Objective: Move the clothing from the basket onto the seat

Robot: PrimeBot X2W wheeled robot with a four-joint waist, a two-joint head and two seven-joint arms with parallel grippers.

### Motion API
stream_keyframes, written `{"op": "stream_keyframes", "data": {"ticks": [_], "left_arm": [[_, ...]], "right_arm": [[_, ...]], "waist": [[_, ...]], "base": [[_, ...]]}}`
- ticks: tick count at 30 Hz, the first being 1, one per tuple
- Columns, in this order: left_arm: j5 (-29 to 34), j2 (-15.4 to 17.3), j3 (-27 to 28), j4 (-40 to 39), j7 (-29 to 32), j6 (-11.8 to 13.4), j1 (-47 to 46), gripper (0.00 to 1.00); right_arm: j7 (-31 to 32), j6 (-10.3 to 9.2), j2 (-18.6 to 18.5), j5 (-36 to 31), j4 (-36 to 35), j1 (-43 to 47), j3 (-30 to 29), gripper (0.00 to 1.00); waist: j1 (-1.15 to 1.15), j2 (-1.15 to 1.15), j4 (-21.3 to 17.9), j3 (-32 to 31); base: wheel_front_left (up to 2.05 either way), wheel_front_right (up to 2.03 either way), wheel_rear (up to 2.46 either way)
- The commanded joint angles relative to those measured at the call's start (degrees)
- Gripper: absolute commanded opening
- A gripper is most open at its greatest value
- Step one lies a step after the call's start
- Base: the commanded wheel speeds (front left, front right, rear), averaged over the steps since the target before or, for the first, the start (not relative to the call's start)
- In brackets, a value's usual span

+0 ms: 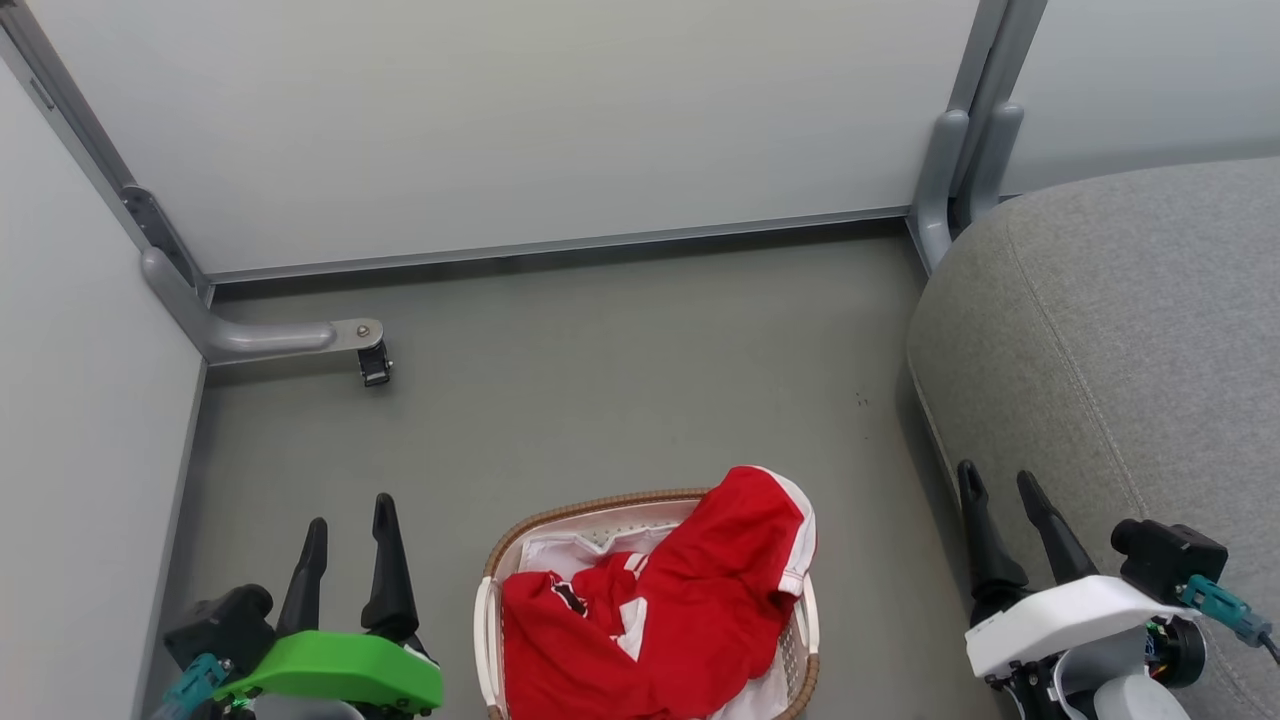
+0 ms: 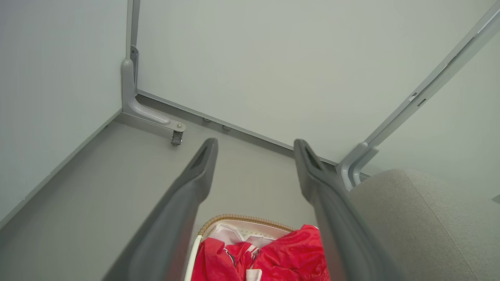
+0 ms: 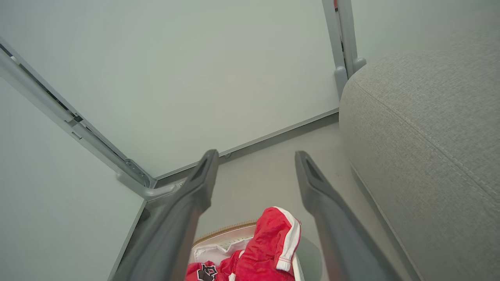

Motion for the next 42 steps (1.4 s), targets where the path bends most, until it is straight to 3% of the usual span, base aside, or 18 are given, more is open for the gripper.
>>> {"op": "stream_keyframes", "data": {"ticks": [1,42], "left_arm": [[1.45,0.42,-0.17,-0.13,-0.55,0.26,0.28,1.0],[17.73,0.54,-3.27,3.23,-5.37,2.22,3.41,1.0]], "right_arm": [[-0.61,0.01,-0.32,-1.64,-0.13,-0.22,0.09,1.0],[-5.49,0.02,-0.53,-20.57,1.87,1.19,2.62,1.0]], "waist": [[0.0,0.0,0.01,0.03],[0.0,0.0,0.3,-0.44]], "base": [[0.0,0.0,0.0],[0.0,0.0,0.0]]}}
